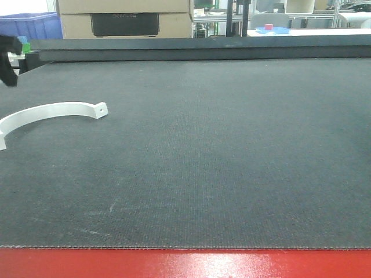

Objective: Grab PVC pipe and place in blue bin
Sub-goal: 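Close the left gripper on the pipe's other end, then lift the pipe off the table with both grippers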

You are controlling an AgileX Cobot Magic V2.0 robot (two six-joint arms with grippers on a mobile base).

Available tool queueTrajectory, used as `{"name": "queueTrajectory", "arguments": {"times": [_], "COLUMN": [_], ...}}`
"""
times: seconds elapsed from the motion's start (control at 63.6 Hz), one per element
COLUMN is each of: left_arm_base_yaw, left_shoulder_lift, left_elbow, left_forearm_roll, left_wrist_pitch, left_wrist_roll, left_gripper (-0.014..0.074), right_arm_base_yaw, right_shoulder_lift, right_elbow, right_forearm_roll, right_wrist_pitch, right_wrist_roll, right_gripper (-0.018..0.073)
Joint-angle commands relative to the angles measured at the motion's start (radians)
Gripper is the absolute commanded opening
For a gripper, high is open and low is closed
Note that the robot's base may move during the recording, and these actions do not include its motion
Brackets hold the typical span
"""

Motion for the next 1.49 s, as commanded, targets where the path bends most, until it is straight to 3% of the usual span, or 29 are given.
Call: {"name": "queueTrajectory", "arguments": {"times": [0.0, 0.44, 0.739, 1.478], "left_arm_base_yaw": [-0.005, -0.009, -0.072, -0.072], "left_shoulder_lift": [0.020, 0.033, 0.037, 0.162], "left_elbow": [-0.009, -0.009, -0.009, -0.009], "left_forearm_roll": [-0.004, -0.004, 0.042, 0.092], "left_wrist_pitch": [0.005, 0.013, -0.006, -0.023], "left_wrist_roll": [-0.003, -0.003, -0.001, -0.001], "left_gripper": [0.0330, 0.0330, 0.0330, 0.0330], "right_arm_base_yaw": [-0.003, -0.003, -0.003, -0.003], "right_shoulder_lift": [-0.022, -0.030, -0.030, -0.030], "right_elbow": [-0.007, -0.007, -0.007, -0.007], "right_forearm_roll": [-0.001, -0.001, -0.001, -0.001], "right_wrist_pitch": [-0.011, -0.011, -0.022, -0.026], "right_wrist_roll": [-0.007, -0.007, -0.007, -0.007], "right_gripper": [-0.0168, -0.0168, -0.0168, -0.0168]}}
